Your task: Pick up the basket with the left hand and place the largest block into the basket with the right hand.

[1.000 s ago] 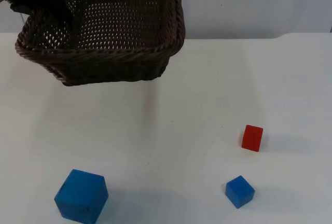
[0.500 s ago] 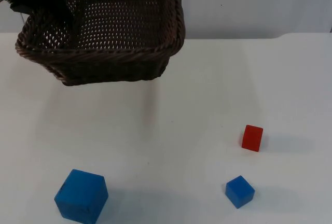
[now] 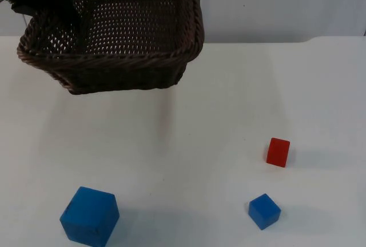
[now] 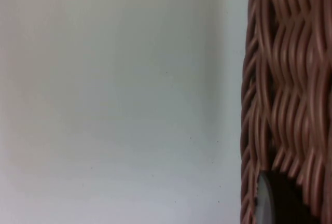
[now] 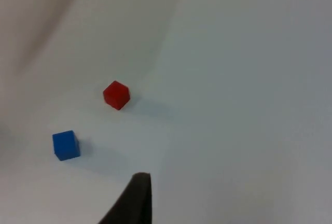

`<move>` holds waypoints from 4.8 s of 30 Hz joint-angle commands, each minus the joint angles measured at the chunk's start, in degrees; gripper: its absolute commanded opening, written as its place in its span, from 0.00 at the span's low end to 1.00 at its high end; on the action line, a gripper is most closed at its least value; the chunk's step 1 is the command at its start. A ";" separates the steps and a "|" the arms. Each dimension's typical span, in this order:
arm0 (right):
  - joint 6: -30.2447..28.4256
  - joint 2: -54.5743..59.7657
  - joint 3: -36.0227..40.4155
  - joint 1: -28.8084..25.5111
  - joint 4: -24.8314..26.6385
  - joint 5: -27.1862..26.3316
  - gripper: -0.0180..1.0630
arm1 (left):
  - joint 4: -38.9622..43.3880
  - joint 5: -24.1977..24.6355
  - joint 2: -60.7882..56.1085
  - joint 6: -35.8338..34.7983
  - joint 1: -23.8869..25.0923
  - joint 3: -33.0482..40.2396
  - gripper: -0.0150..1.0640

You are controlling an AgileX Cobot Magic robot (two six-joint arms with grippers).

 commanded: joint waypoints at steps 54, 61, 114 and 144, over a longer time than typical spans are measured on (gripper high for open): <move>-33.40 80.01 -7.64 55.99 23.50 -54.48 0.99 | -1.54 -0.08 -0.79 -0.24 0.11 -0.58 0.01; -33.78 89.85 -19.26 56.63 23.50 -51.49 0.99 | -1.54 -0.08 -0.79 -0.24 0.11 -0.58 0.01; -21.28 105.13 -46.50 53.72 2.36 -26.98 0.99 | -1.54 -0.19 -0.79 -0.23 0.11 -0.58 0.01; -20.91 111.61 -46.50 53.83 1.28 -34.80 0.86 | -1.43 -0.20 -0.79 -0.23 0.11 -0.58 0.01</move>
